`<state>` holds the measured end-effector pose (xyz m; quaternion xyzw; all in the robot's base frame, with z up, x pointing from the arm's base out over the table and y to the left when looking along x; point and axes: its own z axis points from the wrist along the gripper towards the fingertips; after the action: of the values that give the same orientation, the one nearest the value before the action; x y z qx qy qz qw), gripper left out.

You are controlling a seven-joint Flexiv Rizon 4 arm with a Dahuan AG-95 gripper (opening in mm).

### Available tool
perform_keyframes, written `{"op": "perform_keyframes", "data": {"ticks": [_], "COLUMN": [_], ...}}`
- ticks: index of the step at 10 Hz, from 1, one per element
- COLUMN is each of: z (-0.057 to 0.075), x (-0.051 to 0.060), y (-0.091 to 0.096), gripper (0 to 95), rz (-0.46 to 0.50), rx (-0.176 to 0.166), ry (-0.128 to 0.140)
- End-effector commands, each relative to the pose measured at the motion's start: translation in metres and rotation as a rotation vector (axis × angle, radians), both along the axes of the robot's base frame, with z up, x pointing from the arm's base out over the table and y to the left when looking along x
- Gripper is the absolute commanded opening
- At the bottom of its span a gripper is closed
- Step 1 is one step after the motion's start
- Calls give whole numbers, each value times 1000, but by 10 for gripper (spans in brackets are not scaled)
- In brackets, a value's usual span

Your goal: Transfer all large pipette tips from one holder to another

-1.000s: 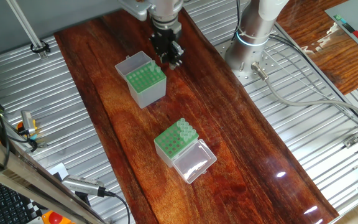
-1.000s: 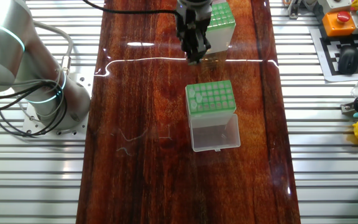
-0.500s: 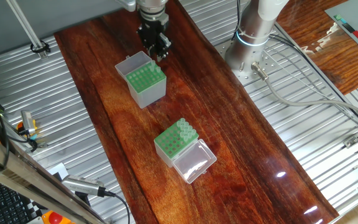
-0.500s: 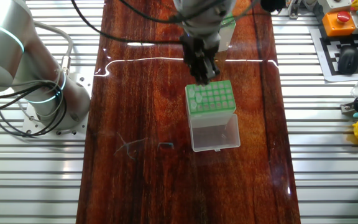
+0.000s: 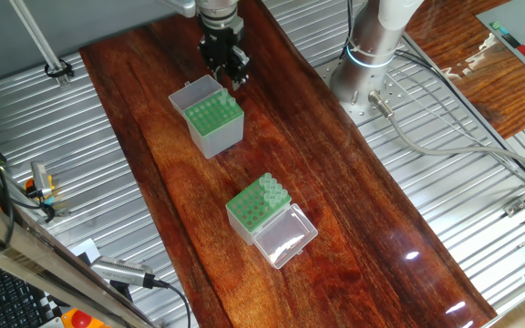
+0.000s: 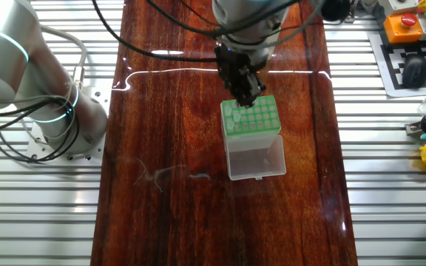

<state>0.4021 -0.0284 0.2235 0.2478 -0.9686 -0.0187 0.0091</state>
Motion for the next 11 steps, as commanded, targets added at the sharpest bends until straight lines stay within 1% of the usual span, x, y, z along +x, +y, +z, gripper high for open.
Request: {"op": "perform_keyframes", "data": {"ticks": [1,2,3,5,7,8,11], "z": [-8,-12,-14,-16,-16,-16,-16], "x": [1,4,5,5,5,5,5], "y": [-22,-38,-46,-47,-47,-47,-47], "gripper": [380,380,380,380,380,380,380], "rz": [5,33,41,42,19,5,-25], "rx": [-17,-13,-14,-18,-1,0,-5], "ry": [-30,-29,-28,-27,-35,-33,-12]}}
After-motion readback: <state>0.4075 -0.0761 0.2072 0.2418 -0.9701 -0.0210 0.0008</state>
